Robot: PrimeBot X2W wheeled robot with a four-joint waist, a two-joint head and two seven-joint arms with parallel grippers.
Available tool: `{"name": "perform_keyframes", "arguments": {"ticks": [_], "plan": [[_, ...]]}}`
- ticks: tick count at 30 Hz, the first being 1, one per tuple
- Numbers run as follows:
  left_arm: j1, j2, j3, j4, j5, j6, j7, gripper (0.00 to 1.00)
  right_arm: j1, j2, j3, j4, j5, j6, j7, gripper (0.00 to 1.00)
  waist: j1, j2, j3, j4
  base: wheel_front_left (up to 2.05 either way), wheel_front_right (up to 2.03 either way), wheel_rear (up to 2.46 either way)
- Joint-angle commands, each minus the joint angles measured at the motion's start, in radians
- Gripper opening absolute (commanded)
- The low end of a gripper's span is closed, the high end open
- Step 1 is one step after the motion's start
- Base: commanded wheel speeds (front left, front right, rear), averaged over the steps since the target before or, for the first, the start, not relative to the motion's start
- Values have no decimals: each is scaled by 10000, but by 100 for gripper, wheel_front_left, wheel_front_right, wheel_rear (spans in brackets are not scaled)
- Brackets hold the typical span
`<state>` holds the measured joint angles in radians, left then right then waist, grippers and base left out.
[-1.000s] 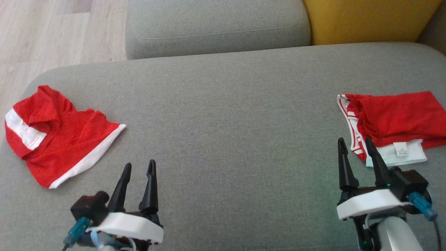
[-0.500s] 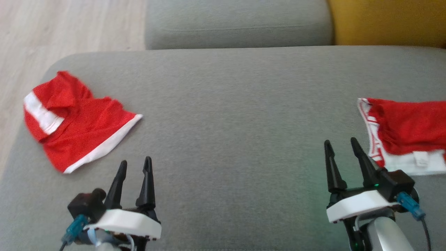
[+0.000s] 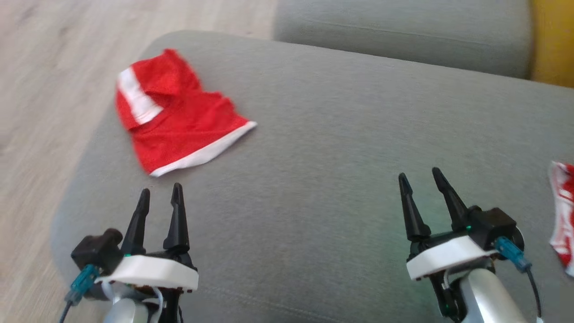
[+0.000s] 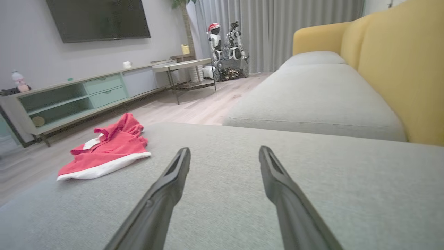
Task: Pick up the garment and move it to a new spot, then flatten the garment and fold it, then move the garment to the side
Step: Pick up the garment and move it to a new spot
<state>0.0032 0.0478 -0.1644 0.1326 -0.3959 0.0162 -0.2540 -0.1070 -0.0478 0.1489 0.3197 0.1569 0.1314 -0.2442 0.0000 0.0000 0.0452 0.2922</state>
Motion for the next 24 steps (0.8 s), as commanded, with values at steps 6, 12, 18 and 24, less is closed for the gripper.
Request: {"name": "perform_keyframes", "arguments": {"ticks": [6, 12, 18, 24], "plan": [[-374, 24, 353, -366, 31, -30, -78, 100, -423, -24, 378, -151, 120, -7, -4, 100, 0, 0, 18, 1344, 0, 0, 0], [-270, 24, 262, -382, 60, -39, -78, 100, -401, -24, 438, -27, 269, -7, -56, 100, 0, 0, -18, 1913, 0, 0, 0], [-245, 24, 351, -375, 101, -69, -78, 100, -409, -24, 554, 55, 326, -7, -99, 100, 0, 0, -43, 2042, 0, 0, 0], [-407, 24, 558, -420, 168, -83, -78, 100, -483, -24, 540, 21, 259, -7, -85, 100, 0, 0, 197, 1748, 0, 0, 0]]}}
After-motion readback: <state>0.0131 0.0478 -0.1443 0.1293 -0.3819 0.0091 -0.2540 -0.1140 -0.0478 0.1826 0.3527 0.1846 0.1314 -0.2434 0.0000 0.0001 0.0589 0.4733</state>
